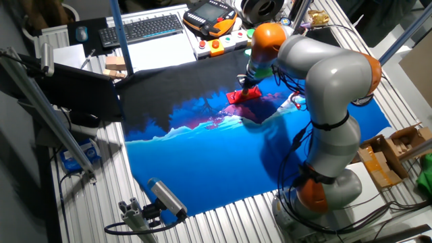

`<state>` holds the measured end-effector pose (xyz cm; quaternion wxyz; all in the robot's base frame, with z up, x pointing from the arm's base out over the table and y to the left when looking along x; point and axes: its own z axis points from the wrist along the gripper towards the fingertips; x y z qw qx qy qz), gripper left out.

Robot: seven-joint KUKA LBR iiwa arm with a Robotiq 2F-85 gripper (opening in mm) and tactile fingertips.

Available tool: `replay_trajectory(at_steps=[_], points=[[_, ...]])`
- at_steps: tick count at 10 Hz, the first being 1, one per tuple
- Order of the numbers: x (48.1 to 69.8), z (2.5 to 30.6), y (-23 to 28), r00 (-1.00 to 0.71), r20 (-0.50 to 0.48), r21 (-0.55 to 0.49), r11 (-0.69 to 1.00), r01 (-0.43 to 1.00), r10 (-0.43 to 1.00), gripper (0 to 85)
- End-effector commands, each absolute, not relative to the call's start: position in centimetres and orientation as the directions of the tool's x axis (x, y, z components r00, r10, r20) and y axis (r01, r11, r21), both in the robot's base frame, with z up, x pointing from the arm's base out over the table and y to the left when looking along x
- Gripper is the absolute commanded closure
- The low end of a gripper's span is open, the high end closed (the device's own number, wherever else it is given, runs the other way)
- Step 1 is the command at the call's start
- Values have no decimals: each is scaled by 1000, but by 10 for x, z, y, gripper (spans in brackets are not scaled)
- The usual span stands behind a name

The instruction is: Take out one Hanoi block and throw it aside

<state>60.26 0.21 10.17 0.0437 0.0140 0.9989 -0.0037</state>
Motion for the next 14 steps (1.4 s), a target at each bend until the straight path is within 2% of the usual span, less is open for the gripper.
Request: replay_trajectory(at_steps=[1, 4, 8, 14], points=[[602, 108, 2, -996, -85, -9, 999, 33, 32, 843], [603, 121, -6, -995, -87, -5, 999, 48, 48, 843], [601, 134, -41, -993, -102, -25, 998, 64, 61, 843], [584, 119, -98, -993, -101, -5, 998, 65, 64, 843]])
